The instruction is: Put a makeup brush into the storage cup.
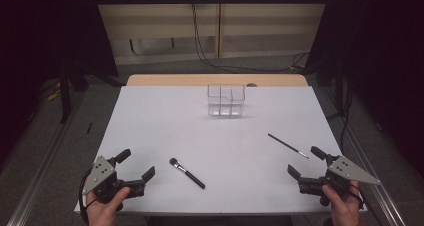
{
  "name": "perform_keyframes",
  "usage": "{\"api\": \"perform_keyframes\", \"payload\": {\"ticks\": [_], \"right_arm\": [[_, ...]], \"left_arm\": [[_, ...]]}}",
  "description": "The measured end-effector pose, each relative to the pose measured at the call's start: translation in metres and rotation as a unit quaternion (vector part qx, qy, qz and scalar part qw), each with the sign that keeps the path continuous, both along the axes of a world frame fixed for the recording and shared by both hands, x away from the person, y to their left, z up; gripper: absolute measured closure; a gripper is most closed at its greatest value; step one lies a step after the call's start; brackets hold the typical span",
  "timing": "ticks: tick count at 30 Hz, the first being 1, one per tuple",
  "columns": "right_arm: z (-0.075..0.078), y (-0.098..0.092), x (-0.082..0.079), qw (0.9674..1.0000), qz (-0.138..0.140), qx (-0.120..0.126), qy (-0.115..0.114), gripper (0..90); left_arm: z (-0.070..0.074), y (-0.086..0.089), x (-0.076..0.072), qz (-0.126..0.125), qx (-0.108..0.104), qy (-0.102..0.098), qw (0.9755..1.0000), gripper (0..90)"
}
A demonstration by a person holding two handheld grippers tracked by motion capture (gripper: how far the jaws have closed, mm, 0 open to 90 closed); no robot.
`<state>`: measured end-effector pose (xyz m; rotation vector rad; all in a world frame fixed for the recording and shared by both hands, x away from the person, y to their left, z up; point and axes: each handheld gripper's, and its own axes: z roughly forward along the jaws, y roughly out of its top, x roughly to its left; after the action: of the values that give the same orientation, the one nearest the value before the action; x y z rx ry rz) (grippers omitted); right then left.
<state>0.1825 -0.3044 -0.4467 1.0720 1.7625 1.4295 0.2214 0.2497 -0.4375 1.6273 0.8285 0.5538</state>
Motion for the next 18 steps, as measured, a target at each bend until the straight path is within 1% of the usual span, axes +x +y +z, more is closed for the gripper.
{"api": "perform_keyframes", "payload": {"ticks": [1,2,3,4,6,13,15,18], "right_arm": [[0.0,0.0,0.0,1.0,0.0,0.0,-0.002,0.4],[0.0001,0.0001,-0.0002,1.0,0.0,0.002,-0.001,0.4],[0.0001,0.0001,-0.0003,1.0,0.0,0.003,-0.001,0.4],[0.0,0.0,-0.0003,1.0,0.0,0.003,-0.001,0.4],[-0.0001,0.0001,0.0,1.0,0.001,0.006,-0.001,0.4],[-0.0008,-0.0004,0.0011,1.0,0.004,0.005,-0.001,0.4],[-0.0008,-0.0002,0.0012,1.0,0.005,0.005,-0.001,0.3],[-0.001,0.0004,0.0012,1.0,0.006,0.002,-0.002,0.3]], "left_arm": [[0.0001,0.0004,0.0002,-0.003,0.002,-0.002,1.0,1.7],[0.0001,0.0003,-0.0001,-0.002,-0.002,-0.002,1.0,1.7],[0.0,0.0003,-0.0001,-0.001,-0.002,-0.001,1.0,1.7],[0.0,0.0006,0.0002,-0.003,0.004,-0.003,1.0,1.7],[0.0001,0.0001,0.0006,-0.004,0.003,-0.002,1.0,1.7],[0.0002,-0.001,0.0005,-0.01,0.005,-0.002,0.9999,1.7],[0.0002,-0.0013,0.0004,-0.009,0.002,-0.002,1.0,1.7],[0.0013,-0.0014,0.0011,-0.013,0.003,-0.005,0.9999,1.7]]}}
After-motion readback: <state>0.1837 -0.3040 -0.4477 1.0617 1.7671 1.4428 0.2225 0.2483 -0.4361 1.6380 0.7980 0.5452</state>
